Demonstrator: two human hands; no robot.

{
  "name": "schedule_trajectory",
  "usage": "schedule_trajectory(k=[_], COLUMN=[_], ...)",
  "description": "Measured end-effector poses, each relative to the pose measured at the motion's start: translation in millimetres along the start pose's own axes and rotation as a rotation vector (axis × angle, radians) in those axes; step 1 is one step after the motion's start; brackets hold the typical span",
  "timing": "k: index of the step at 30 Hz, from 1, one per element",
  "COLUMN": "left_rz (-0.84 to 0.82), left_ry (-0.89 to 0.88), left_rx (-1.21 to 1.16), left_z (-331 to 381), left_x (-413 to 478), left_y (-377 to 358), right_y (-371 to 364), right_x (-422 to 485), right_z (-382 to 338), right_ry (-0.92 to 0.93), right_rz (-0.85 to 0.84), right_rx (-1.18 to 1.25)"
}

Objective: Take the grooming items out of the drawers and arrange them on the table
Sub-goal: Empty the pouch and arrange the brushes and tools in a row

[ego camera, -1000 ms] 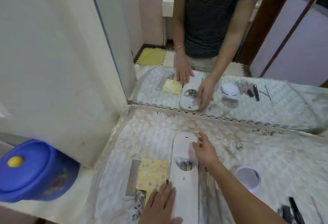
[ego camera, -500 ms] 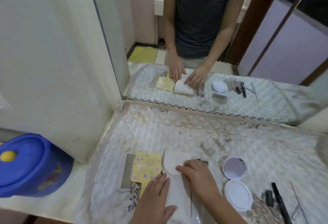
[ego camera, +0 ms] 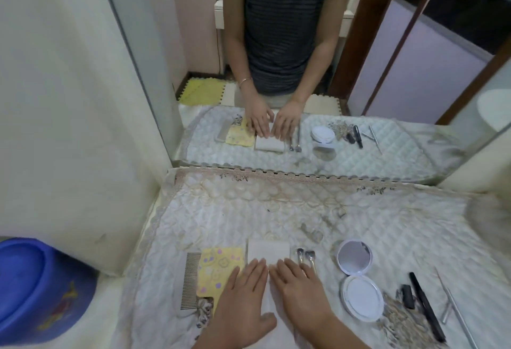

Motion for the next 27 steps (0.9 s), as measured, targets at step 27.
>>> schedule_trajectory(k=[27], left_rz=[0.223], left_ry=[0.055], left_rx=[-0.041], left_z=[67], left_x=[25], left_y=[1], right_y=[1], right_x=[-114], right_z=[156], right_ry=[-0.543], right_rz=[0.118], right_rx=[0.376])
Point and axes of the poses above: each hand's wrist, its own x-axis towards the middle knuckle, its own y-axis out of the back of the hand, z = x × y, the point moved 10 cm from there along x, towards the middle knuckle
